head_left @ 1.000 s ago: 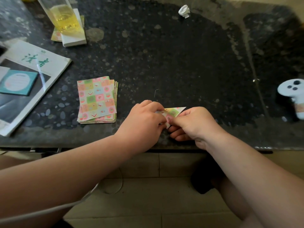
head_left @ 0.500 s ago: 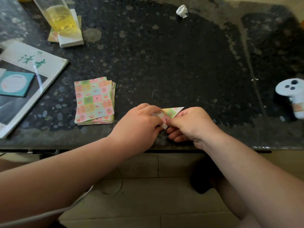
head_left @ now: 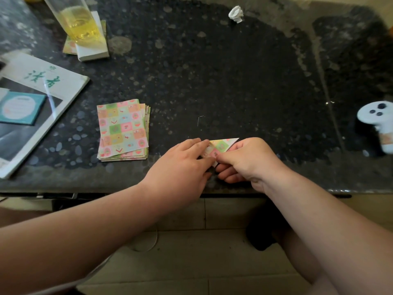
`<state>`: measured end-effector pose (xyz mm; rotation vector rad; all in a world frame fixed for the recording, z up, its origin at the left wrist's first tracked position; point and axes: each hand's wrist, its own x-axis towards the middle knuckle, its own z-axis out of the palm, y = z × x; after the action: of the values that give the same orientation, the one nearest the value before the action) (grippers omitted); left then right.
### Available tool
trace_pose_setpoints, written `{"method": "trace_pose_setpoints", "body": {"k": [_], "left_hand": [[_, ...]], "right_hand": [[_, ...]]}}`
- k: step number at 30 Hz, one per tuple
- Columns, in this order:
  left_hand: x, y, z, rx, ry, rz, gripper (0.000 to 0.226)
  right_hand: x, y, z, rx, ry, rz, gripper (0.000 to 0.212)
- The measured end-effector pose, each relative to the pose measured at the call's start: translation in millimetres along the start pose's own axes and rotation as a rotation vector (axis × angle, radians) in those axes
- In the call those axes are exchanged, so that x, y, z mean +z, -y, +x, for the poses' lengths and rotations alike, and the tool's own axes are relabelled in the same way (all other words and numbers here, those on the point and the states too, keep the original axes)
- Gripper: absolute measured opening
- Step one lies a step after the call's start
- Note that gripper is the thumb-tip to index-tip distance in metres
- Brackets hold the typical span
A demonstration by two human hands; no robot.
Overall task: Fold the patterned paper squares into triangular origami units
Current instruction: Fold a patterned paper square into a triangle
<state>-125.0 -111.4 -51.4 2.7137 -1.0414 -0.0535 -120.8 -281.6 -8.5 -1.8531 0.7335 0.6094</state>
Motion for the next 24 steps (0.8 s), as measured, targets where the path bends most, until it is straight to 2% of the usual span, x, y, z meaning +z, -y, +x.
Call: {"method": "trace_pose_setpoints", "body": {"k": [10, 18, 24], "left_hand": [[-4, -8, 0, -0.022, 0.107, 0.048, 0.053], [-15, -14, 4, -0.031, 0.162, -0.049, 0.073], [-17, -15, 4, -0.053, 0.240, -0.089, 0.077]], "right_hand": [[0, 2, -1, 0.009, 0.007, 0.003, 0.020], [1, 3, -1, 0.017, -0.004, -0.016, 0.020], [1, 6, -2, 0.035, 0.003, -0.019, 0.020]]}}
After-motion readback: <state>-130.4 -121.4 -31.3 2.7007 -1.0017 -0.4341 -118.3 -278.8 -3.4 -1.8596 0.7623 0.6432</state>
